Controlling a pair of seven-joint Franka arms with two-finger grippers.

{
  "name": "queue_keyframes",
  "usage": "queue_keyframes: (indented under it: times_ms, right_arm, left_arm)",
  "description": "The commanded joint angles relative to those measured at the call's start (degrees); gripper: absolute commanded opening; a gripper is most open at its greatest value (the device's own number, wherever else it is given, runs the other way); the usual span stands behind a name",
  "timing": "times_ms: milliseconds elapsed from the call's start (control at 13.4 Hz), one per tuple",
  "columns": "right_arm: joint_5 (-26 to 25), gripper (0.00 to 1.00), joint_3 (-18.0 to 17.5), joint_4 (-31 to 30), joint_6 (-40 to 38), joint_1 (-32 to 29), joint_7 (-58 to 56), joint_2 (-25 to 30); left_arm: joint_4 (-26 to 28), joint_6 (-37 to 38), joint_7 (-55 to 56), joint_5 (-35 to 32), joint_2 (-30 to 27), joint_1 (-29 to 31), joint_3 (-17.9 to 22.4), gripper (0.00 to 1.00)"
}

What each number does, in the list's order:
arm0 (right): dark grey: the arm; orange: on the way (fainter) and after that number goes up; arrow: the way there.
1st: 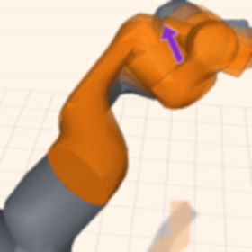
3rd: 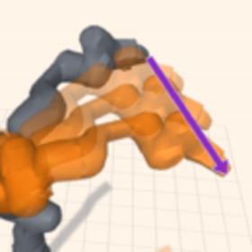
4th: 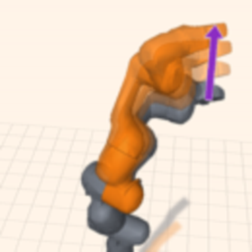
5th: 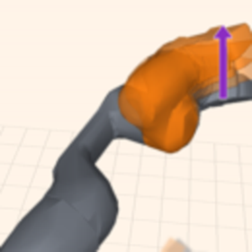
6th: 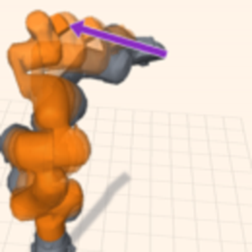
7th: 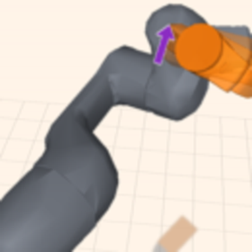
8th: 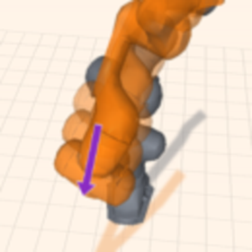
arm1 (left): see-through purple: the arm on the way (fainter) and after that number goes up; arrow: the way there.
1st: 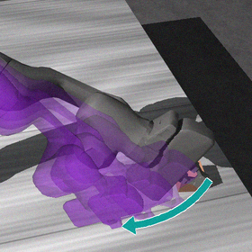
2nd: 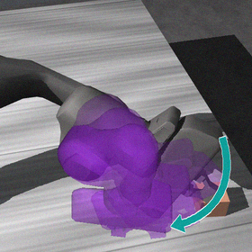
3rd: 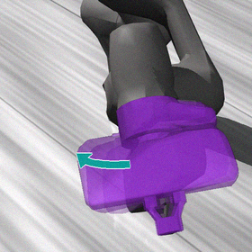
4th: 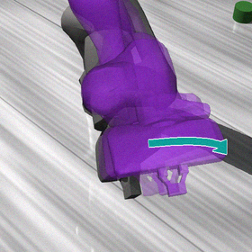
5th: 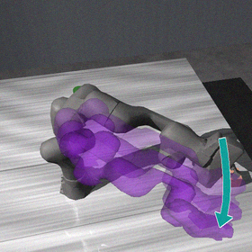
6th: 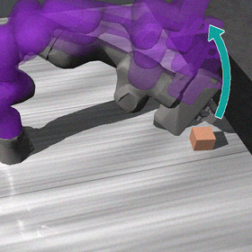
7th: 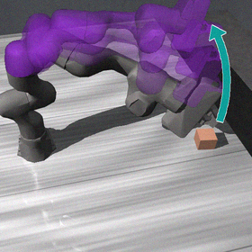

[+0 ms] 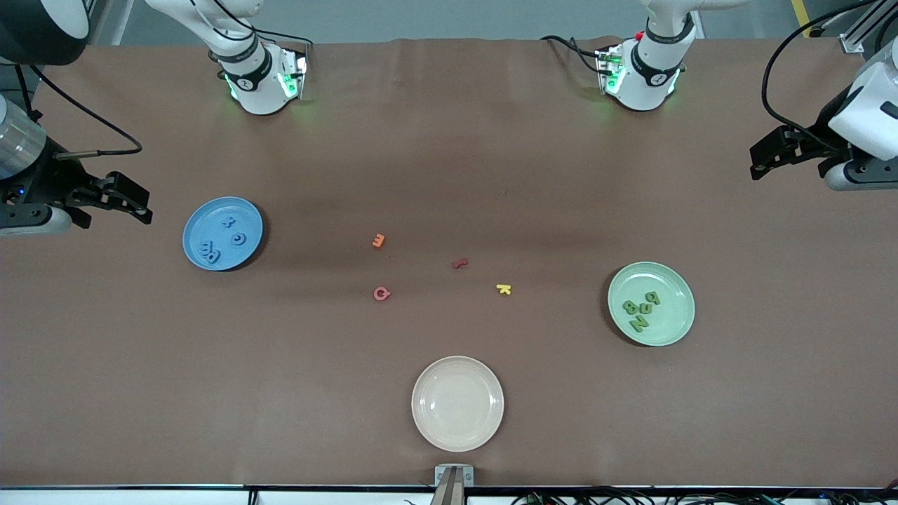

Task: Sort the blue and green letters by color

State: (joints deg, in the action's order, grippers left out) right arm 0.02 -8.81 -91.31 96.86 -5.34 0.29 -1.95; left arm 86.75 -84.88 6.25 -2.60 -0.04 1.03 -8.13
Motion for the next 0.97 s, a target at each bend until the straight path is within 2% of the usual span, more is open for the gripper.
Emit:
queue_keyframes:
  times_ms: [0, 598, 747, 896]
  right_arm:
    - [-1.0, 0.99, -1.0, -3.2, 0.5, -1.3, 0.9, 2.9]
    - [-0.4, 0.99, -0.9, -3.0, -1.1, -1.4, 1.8, 4.7]
    - [0.0, 0.99, -0.9, -2.6, -1.4, -3.1, 1.8, 4.8]
    - [0.0, 0.99, -0.7, -1.1, -4.6, -3.6, 1.8, 4.8]
  left_arm:
    - [-0.6, 0.5, -0.4, -0.1, -0.1, -0.1, -0.1, 1.00]
    - [-0.6, 0.6, 0.0, -0.5, -0.3, 0.0, -0.1, 1.00]
    - [-0.6, 0.6, 1.8, -0.5, -0.4, 0.0, -0.2, 1.00]
    - [-0.6, 0.7, 2.5, -0.5, -0.5, -0.1, -0.2, 1.00]
